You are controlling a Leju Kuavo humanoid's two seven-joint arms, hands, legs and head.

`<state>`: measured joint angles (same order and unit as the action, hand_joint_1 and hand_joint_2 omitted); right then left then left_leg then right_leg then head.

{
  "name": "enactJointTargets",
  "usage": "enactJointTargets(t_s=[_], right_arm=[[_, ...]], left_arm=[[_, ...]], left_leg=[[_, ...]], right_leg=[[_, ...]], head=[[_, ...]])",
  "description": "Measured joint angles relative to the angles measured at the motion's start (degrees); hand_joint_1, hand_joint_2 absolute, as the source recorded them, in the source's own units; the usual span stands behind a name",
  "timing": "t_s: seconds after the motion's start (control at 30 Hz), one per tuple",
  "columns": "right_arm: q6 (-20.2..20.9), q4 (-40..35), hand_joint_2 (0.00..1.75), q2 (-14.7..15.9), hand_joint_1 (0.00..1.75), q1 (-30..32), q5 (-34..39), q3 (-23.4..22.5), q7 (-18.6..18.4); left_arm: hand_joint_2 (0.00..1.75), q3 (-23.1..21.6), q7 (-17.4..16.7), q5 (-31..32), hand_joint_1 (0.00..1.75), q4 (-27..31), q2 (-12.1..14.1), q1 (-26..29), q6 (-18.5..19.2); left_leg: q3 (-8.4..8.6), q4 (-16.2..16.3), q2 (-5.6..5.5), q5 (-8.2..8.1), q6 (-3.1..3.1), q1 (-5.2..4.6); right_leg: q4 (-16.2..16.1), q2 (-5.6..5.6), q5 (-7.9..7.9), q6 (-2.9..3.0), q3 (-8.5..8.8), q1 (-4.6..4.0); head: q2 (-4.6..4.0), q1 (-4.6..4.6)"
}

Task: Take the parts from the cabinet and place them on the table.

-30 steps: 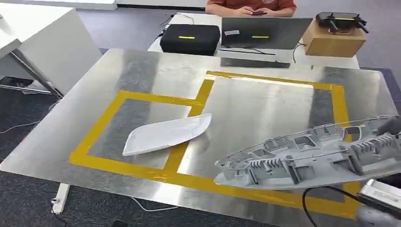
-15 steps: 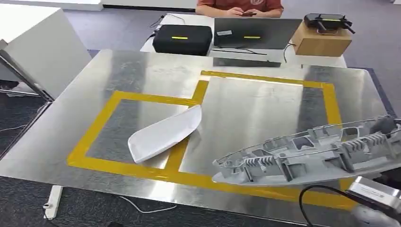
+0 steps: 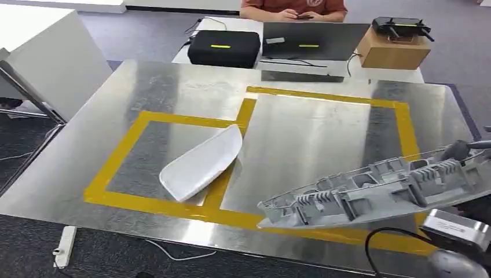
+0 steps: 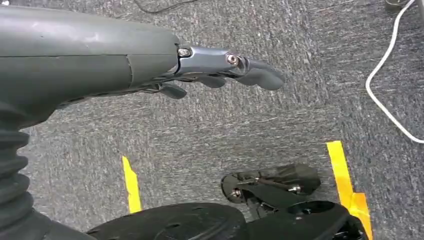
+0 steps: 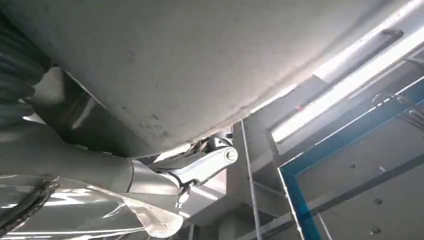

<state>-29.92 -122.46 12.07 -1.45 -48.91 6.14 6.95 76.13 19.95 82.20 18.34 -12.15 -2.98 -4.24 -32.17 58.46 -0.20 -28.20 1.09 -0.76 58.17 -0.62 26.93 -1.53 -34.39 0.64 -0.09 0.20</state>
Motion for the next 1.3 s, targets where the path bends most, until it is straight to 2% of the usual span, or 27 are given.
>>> enactJointTargets(t_s=[0.27, 1.03, 1.3], right_arm=[[2.25, 1.36, 1.75, 0.02, 1.75, -0.02, -1.99, 1.53, -0.92], [2.28, 4.31, 1.75, 0.02, 1.75, -0.58, -2.01, 3.91, -1.18], [2.41, 5.97, 1.75, -0.46, 1.75, -3.68, -3.96, 5.6, -1.14]], left_arm=[[1.75, -0.26, -0.37, 0.59, 0.0, 0.02, 0.0, -0.02, -0.02], [1.75, -1.46, -1.03, 1.42, 0.0, 0.0, 0.0, -0.12, -0.44], [1.75, -2.51, -1.22, 2.43, 0.0, -0.37, 0.04, -0.45, -1.42]], left_leg=[[0.0, -0.01, 0.0, 0.03, 0.0, 0.09], [-0.02, -0.01, 0.0, 0.05, -0.02, 0.07], [-0.03, -0.01, 0.0, 0.1, -0.02, 0.07]], right_leg=[[0.02, 0.0, 0.0, 0.01, -0.02, -0.07], [0.02, 0.0, -0.05, 0.07, -0.02, -0.06], [0.02, 0.0, -0.1, 0.11, -0.03, -0.06]], head=[[0.0, 0.0], [0.0, 0.0], [0.0, -0.02]])
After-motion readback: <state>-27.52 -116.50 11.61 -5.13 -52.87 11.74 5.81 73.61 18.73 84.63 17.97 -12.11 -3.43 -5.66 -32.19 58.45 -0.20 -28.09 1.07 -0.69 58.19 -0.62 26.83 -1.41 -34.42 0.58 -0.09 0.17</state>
